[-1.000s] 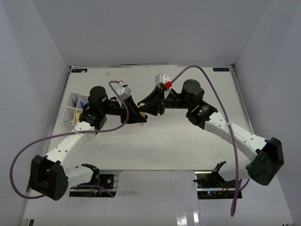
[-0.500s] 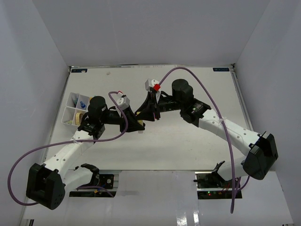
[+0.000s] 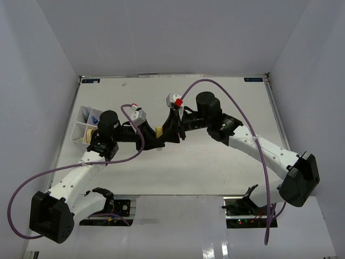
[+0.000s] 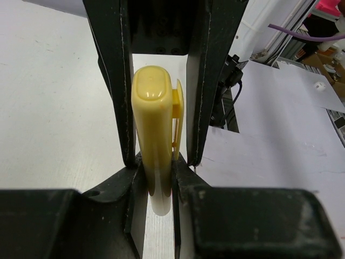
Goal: Sort the stationery into containers
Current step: Close the pen cap on the pen.
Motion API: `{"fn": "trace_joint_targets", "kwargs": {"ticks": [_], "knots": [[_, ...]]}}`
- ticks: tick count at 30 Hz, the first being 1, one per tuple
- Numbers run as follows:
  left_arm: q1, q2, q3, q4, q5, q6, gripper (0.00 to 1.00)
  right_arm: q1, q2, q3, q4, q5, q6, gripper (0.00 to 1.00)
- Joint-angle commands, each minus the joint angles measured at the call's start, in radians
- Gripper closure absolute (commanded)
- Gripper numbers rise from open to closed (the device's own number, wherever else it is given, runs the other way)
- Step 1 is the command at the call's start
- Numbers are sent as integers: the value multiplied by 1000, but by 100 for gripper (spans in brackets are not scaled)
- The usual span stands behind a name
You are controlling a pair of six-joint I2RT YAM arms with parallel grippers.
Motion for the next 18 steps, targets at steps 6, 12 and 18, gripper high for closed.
{"fn": "trace_joint_targets", "kwargs": {"ticks": [6, 12, 18], "knots": [[-7, -35, 47, 182, -23, 5, 100, 21, -10, -50, -195, -10, 8, 56], [-7, -42, 47, 178, -40, 2, 100, -20, -86, -115, -194, 11, 8, 46], [-5, -55, 62, 230, -79, -56, 100, -31, -171, -221, -181, 36, -32, 45]]}}
